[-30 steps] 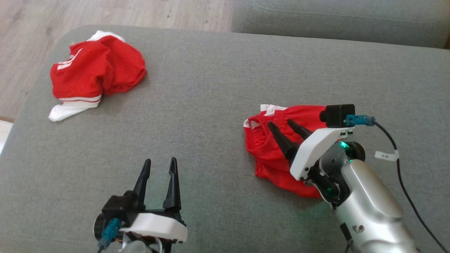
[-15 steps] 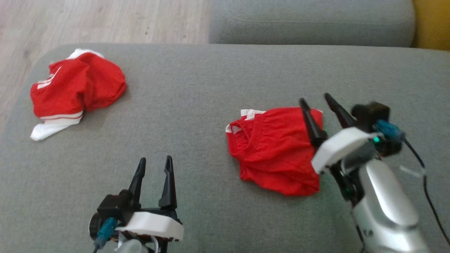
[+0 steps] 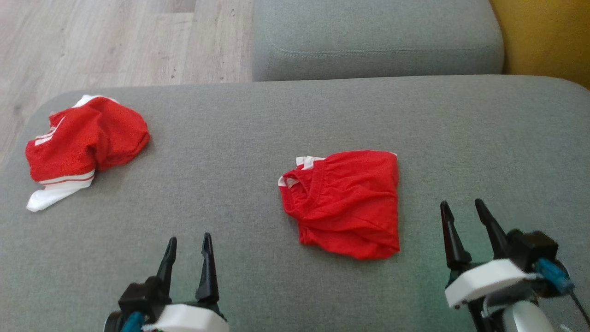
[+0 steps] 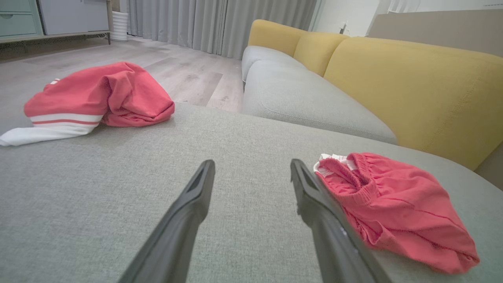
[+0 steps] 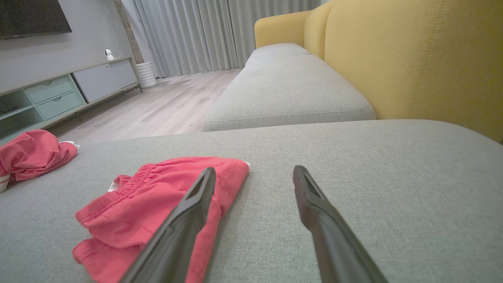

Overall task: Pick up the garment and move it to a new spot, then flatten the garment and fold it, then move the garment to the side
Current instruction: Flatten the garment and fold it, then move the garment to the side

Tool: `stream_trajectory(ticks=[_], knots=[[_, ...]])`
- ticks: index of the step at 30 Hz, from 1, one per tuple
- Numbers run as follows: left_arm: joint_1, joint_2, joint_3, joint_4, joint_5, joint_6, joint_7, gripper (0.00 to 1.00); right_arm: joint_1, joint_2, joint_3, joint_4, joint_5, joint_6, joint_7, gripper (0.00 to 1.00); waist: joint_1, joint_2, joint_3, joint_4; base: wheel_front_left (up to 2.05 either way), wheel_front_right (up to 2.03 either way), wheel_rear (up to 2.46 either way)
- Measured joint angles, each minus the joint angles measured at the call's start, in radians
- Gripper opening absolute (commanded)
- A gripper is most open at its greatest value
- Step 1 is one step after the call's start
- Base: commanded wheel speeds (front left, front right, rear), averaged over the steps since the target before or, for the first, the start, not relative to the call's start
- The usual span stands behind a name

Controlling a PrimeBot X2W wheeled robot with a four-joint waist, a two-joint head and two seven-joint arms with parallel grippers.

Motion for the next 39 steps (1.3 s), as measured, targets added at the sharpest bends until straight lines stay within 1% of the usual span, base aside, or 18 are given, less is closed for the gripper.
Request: stream_trajectory(ticks=[5, 12, 26, 31, 39], knots=[[0.027, 0.006, 0.002, -0.008, 0.000, 0.009, 0.000, 1.00, 0.043, 0.002, -0.002, -0.032, -0.001, 0.000, -0.015, 1.00, 0.0000, 0.0000, -0.003, -0.009, 0.00, 0.00, 0.00], [0.039, 0.021, 0.005, -0.011, 0.000, 0.018, 0.000, 1.00, 0.076, 0.003, -0.012, -0.023, -0.007, 0.000, -0.026, 1.00, 0.0001, 0.0000, -0.004, 0.000, 0.00, 0.00, 0.00], [0.039, 0.027, 0.004, -0.013, 0.000, 0.019, 0.001, 1.00, 0.076, 0.004, -0.014, -0.002, -0.016, 0.000, -0.021, 1.00, 0.0001, 0.0000, 0.005, 0.008, 0.00, 0.00, 0.00], [0.035, 0.048, 0.003, -0.013, 0.001, 0.019, 0.012, 1.00, 0.033, 0.004, -0.011, 0.007, -0.042, 0.000, 0.056, 1.00, 0.0001, 0.0000, 0.020, 0.016, 0.00, 0.00, 0.00], [0.007, 0.060, 0.006, -0.041, 0.001, 0.019, 0.012, 1.00, -0.160, 0.003, -0.019, 0.084, -0.041, 0.000, 0.248, 1.00, 0.0002, 0.0000, 0.073, 0.051, 0.00, 0.00, 0.00]])
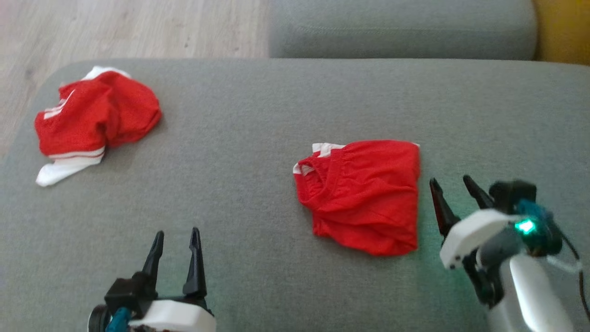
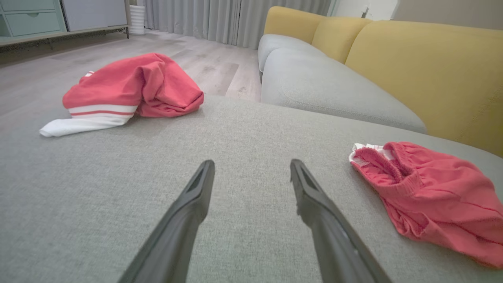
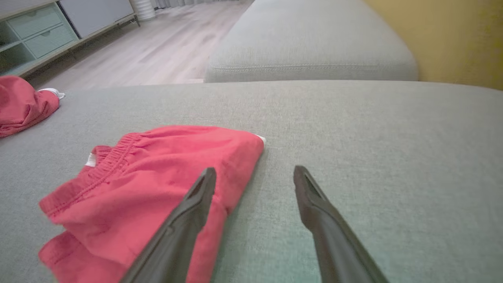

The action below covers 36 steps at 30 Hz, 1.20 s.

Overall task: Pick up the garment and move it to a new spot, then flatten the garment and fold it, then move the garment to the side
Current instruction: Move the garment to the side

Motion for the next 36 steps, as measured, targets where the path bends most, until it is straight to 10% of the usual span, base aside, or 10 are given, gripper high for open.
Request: stream_trajectory(ticks=[13, 20, 36], knots=[[-0.035, -0.020, 0.000, 0.016, 0.000, -0.002, -0.002, 1.00, -0.146, -0.001, -0.014, 0.226, 0.067, 0.000, 0.172, 1.00, 0.0000, 0.0000, 0.085, 0.093, 0.00, 0.00, 0.00], [-0.052, -0.035, -0.001, 0.024, 0.009, -0.003, -0.012, 1.00, -0.211, -0.003, -0.016, 0.279, 0.130, 0.000, 0.165, 0.00, -0.0001, 0.0000, 0.109, 0.096, 0.00, 0.00, 0.00], [-0.162, -0.018, 0.008, -0.006, 0.039, -0.019, -0.003, 1.00, -0.280, -0.002, -0.173, 0.178, -0.053, 0.000, 0.116, 0.00, 0.0000, 0.0000, 0.186, -0.159, 0.00, 0.00, 0.00]])
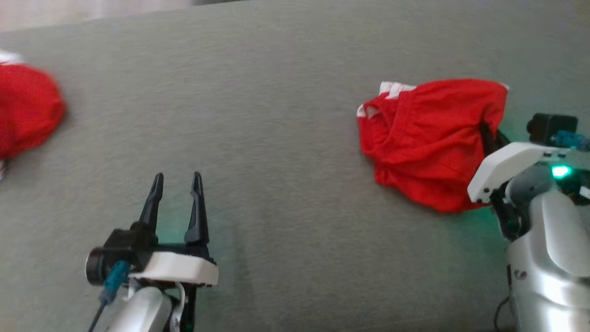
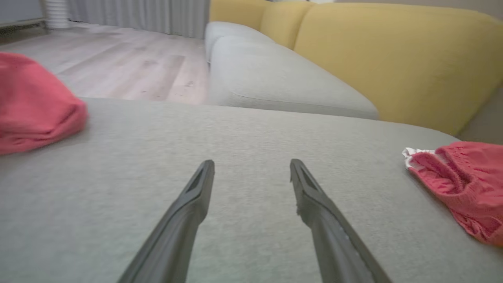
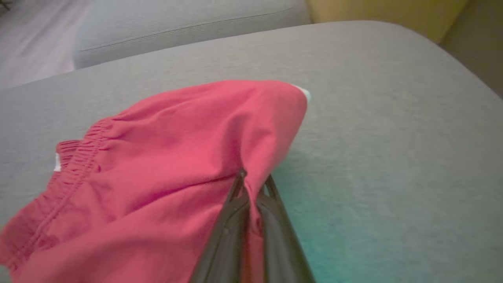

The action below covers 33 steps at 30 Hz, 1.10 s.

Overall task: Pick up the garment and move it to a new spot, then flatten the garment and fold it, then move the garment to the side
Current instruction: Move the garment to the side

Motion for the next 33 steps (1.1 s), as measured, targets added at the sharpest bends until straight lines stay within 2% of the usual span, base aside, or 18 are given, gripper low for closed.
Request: stream_trajectory(ticks=[3, 4, 7, 12, 16, 22, 27, 29, 30, 31, 32, 33], knots=[[-0.021, 0.014, -0.002, -0.015, 0.017, 0.003, 0.019, 1.00, -0.017, 0.000, -0.006, -0.011, 0.011, 0.000, 0.000, 0.00, -0.0001, 0.0000, 0.022, -0.075, 0.00, 0.00, 0.00], [-0.031, 0.026, -0.002, -0.032, 0.025, 0.009, 0.033, 1.00, -0.031, 0.000, 0.002, -0.019, 0.017, 0.000, -0.005, 0.00, 0.0000, 0.0000, 0.038, -0.123, 0.00, 0.00, 0.00], [-0.047, 0.044, -0.008, -0.057, 0.040, 0.010, 0.058, 1.00, -0.061, 0.000, 0.025, -0.019, 0.030, 0.000, -0.011, 0.00, 0.0000, 0.0000, 0.065, -0.187, 0.00, 0.00, 0.00], [-0.077, 0.058, -0.015, -0.091, 0.056, 0.017, 0.088, 1.00, -0.119, -0.003, 0.041, 0.011, 0.039, 0.000, -0.027, 0.00, 0.0001, 0.0000, 0.124, -0.242, 0.00, 0.00, 0.00], [-0.088, 0.059, -0.016, -0.113, 0.058, 0.026, 0.100, 1.00, -0.188, -0.040, 0.028, 0.062, 0.050, 0.000, -0.026, 0.00, 0.0001, 0.0000, 0.157, -0.229, 0.00, 0.00, 0.00], [-0.097, 0.074, -0.015, -0.151, 0.067, 0.044, 0.109, 1.00, -0.309, -0.173, -0.010, 0.120, 0.031, 0.000, -0.009, 0.00, 0.0000, 0.0000, 0.186, -0.153, 0.00, 0.00, 0.00], [-0.100, 0.078, -0.012, -0.172, 0.067, 0.059, 0.108, 1.00, -0.342, -0.281, -0.056, 0.138, -0.012, 0.000, 0.000, 0.00, 0.0000, 0.0000, 0.219, -0.089, 0.00, 0.00, 0.00], [-0.100, 0.078, -0.012, -0.174, 0.067, 0.061, 0.108, 1.00, -0.344, -0.298, -0.068, 0.140, -0.019, 0.000, 0.000, 0.00, -0.0001, 0.0000, 0.227, -0.079, 0.00, 0.00, 0.00], [-0.100, 0.078, -0.012, -0.175, 0.067, 0.061, 0.108, 1.00, -0.345, -0.314, -0.077, 0.142, -0.027, 0.000, 0.000, 0.08, 0.0000, 0.0000, 0.235, -0.070, 0.00, 0.00, 0.00], [-0.100, 0.078, -0.012, -0.175, 0.067, 0.061, 0.107, 1.00, -0.345, -0.323, -0.083, 0.143, -0.035, 0.000, -0.002, 0.58, 0.0000, 0.0000, 0.242, -0.061, 0.00, 0.00, 0.00], [-0.101, 0.078, -0.012, -0.175, 0.067, 0.061, 0.107, 1.00, -0.345, -0.327, -0.104, 0.143, -0.039, 0.000, -0.024, 1.00, 0.0000, -0.0001, 0.252, -0.046, 0.00, 0.00, 0.00], [-0.101, 0.078, -0.012, -0.175, 0.067, 0.061, 0.105, 1.00, -0.345, -0.328, -0.107, 0.143, -0.041, 0.000, -0.033, 1.00, 0.0000, 0.0000, 0.255, -0.039, 0.00, 0.00, 0.00]])
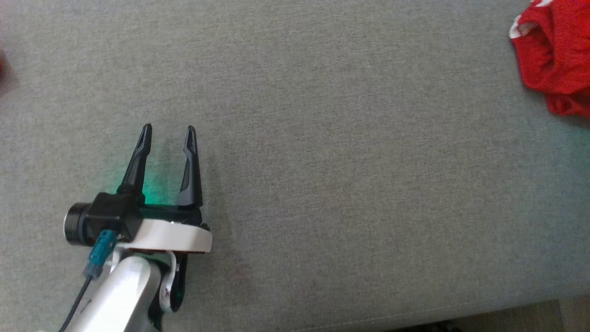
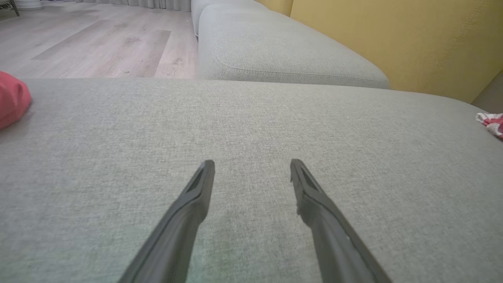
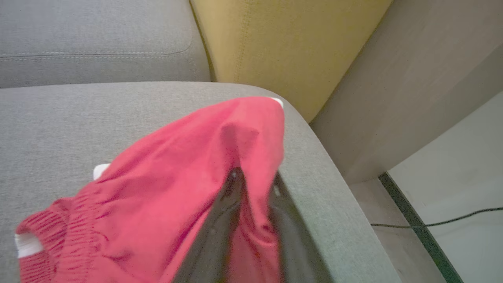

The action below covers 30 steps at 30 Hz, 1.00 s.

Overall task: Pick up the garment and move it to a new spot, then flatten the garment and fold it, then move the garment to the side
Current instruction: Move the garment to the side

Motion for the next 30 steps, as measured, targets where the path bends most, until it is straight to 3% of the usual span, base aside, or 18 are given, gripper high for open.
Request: stream_trajectory(ticks=[8, 18, 30], knots=[[0.000, -0.007, -0.002, 0.017, -0.001, -0.001, -0.017, 1.00, 0.000, 0.004, 0.017, -0.054, 0.001, 0.000, -0.075, 1.00, -0.0002, 0.0000, -0.028, 0.007, 0.00, 0.00, 0.00], [0.004, -0.042, 0.002, 0.083, -0.051, -0.015, -0.064, 1.00, 0.092, 0.077, 0.132, -0.190, 0.017, 0.000, -0.110, 1.00, -0.0003, 0.0000, -0.149, 0.025, 0.00, 0.00, 0.00], [0.208, -0.056, 0.054, 0.189, -0.132, -0.018, -0.104, 1.00, 0.419, 0.278, 0.179, -0.313, -0.004, 0.000, -0.165, 1.00, -0.0005, 0.0001, -0.389, 0.071, 0.00, 0.00, 0.00]])
